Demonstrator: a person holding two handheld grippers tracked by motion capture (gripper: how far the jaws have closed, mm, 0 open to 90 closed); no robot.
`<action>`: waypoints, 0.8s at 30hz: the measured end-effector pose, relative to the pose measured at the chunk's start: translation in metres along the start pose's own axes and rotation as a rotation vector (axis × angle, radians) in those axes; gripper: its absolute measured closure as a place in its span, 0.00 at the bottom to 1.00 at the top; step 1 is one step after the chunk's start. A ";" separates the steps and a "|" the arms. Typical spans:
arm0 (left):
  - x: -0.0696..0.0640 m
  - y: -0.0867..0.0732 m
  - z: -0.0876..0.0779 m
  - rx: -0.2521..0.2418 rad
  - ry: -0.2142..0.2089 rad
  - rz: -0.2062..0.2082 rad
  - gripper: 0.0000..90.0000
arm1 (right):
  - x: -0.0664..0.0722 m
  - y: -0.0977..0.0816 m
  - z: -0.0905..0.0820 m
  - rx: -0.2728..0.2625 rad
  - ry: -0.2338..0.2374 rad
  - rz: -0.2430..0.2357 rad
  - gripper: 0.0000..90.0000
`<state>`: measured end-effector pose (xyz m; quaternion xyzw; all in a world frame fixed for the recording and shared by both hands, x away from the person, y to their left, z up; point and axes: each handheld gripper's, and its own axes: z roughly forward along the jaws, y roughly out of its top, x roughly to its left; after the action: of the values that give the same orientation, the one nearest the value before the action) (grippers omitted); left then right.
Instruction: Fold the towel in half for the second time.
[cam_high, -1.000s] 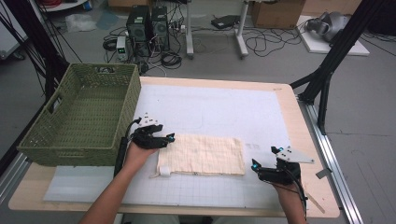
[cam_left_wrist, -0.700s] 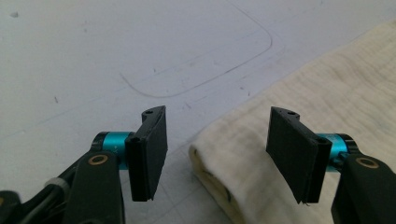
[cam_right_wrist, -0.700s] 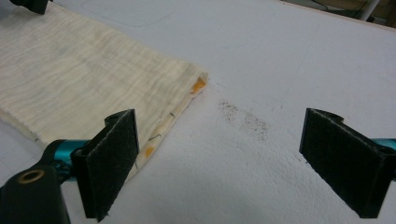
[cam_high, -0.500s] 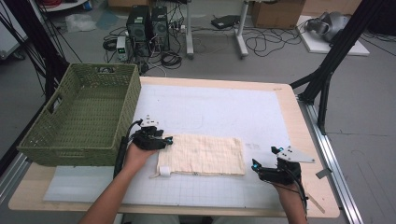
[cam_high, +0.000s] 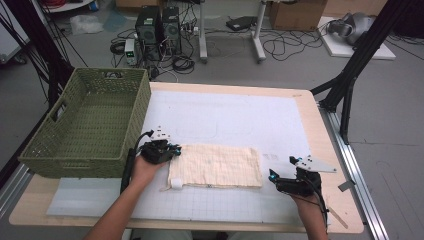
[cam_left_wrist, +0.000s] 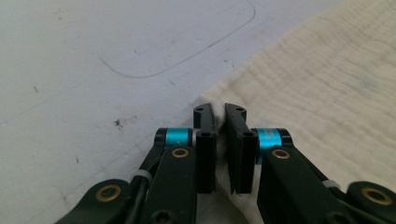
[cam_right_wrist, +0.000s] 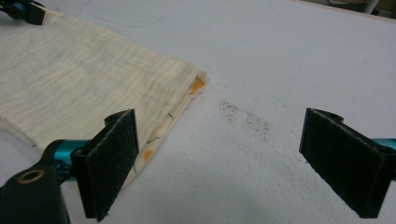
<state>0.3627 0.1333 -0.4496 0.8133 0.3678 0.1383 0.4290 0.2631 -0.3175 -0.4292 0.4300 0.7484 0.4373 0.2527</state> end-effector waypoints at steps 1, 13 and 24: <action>0.000 0.000 0.000 -0.003 -0.002 -0.003 0.92 | 0.000 0.000 0.001 0.001 0.003 0.006 0.12; 0.000 0.002 -0.009 -0.065 -0.032 -0.033 0.92 | -0.002 0.011 0.018 0.034 0.047 0.028 0.12; 0.001 0.002 -0.009 -0.073 -0.043 -0.054 0.91 | -0.010 0.042 0.061 0.102 0.122 0.031 0.12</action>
<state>0.3595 0.1392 -0.4427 0.7897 0.3751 0.1222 0.4699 0.3322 -0.2886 -0.4221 0.4265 0.7767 0.4281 0.1776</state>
